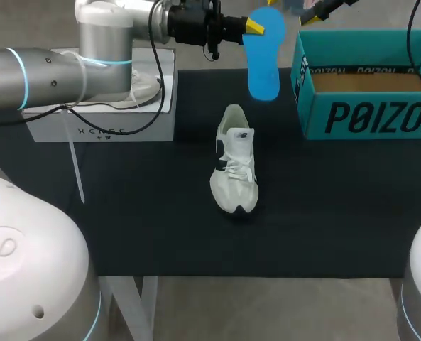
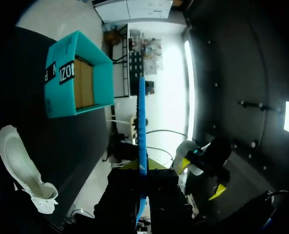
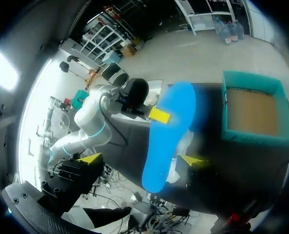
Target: Take the shoe out of the shoebox, open the shoe tongue, remove and reinsert the insole, then place the shoe into the shoebox
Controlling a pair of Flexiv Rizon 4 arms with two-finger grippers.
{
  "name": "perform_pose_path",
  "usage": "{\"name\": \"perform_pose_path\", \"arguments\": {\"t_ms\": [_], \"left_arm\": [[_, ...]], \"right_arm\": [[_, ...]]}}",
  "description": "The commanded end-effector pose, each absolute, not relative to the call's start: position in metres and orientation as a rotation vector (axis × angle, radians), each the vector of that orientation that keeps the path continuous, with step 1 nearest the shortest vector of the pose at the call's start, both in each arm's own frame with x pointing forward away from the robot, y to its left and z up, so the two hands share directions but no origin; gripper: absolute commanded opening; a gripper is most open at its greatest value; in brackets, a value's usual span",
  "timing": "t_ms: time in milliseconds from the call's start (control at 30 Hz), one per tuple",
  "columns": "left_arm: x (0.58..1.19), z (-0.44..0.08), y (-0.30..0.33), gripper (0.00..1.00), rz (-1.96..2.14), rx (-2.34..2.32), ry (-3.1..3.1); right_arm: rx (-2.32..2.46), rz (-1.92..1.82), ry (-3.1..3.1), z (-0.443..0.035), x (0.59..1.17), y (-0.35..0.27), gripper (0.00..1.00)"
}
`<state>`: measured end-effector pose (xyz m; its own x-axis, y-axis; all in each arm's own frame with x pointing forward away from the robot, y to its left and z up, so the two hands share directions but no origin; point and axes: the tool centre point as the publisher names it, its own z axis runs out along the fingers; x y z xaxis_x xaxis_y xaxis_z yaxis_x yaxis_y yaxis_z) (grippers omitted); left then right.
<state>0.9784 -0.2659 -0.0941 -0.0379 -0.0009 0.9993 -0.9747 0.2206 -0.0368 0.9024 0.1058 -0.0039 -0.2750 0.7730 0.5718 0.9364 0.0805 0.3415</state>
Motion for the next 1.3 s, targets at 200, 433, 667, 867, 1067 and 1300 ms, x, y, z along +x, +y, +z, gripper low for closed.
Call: {"name": "perform_pose_path", "arguments": {"t_ms": [200, 433, 667, 867, 1067, 1300], "left_arm": [[0.979, -0.096, -0.269, 0.0, 1.079, 1.069, -1.299], [0.98, -0.097, -0.269, 0.0, 1.07, 1.079, -1.288], [0.976, -0.097, -0.272, 0.0, 1.06, 1.061, -1.306], [0.974, -0.097, -0.273, 0.0, 1.057, 1.042, -1.294], [0.98, -0.104, -0.272, 0.0, 1.042, 1.05, -1.258], [0.988, -0.11, -0.271, 0.0, 1.065, 1.079, -1.236]], "right_arm": [[-1.999, -0.702, -2.324, 0.002, 0.905, 0.111, 1.0], [-2.292, -0.247, -2.341, -0.002, 0.898, 0.119, 1.0], [-2.361, 0.074, -2.187, -0.019, 0.903, 0.123, 1.0], [-2.387, 0.058, -2.146, -0.025, 0.913, 0.132, 1.0], [-2.365, 0.043, -2.235, -0.016, 0.915, 0.139, 1.0], [-2.342, 0.039, -2.27, -0.013, 0.91, 0.142, 1.0]]}}
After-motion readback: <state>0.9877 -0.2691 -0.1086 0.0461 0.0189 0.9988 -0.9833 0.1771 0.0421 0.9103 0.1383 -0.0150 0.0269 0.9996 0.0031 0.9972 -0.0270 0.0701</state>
